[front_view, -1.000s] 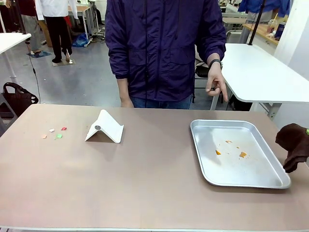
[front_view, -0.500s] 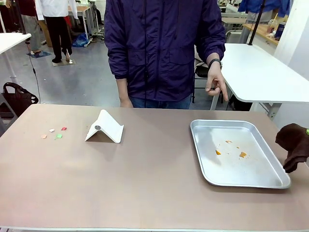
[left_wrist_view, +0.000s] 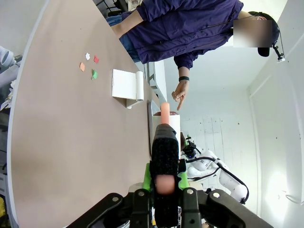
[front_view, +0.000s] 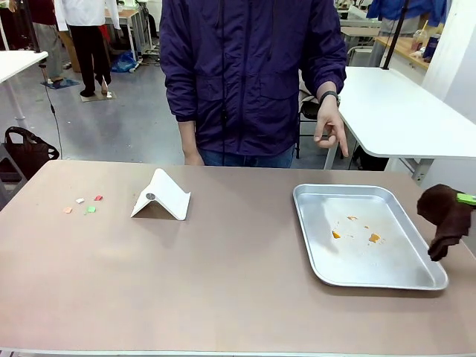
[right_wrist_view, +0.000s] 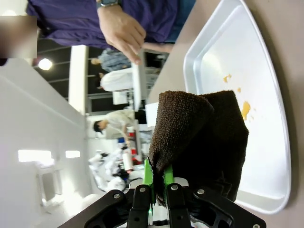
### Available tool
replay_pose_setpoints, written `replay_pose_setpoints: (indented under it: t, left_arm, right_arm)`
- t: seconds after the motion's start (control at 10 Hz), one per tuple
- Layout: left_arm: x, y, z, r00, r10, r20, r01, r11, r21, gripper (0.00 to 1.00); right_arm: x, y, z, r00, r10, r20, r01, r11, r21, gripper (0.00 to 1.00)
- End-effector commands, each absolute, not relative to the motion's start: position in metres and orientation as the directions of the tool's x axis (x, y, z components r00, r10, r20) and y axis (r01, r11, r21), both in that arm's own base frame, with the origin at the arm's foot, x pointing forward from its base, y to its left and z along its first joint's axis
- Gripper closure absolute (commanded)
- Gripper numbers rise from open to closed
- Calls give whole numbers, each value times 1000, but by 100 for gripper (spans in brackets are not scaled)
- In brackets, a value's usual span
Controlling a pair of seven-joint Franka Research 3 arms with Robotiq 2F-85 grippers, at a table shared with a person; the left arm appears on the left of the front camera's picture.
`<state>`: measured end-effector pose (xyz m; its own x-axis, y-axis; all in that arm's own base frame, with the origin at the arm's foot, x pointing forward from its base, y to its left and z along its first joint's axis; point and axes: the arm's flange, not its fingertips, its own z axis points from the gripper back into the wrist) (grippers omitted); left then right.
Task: Clean the surface of the table.
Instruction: If a person points to the right, clean the right side of the table with your right hand, and if they point to the left, clean the left side with your left hand.
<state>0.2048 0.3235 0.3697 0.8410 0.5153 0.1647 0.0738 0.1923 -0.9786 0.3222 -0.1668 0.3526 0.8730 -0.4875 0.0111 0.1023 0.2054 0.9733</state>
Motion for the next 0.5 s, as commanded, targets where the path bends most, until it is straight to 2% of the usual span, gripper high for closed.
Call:
replay_pose_setpoints:
  t: [0.0, 0.4]
  left_arm:
    - [201, 322, 374, 845, 506, 172, 79, 200, -977, 100]
    - [201, 322, 374, 845, 506, 172, 79, 200, -977, 100]
  right_arm:
    - [333, -111, 365, 868, -482, 115, 80, 366, 927, 91]
    - [363, -52, 377, 862, -393, 320, 33, 674, 738, 91]
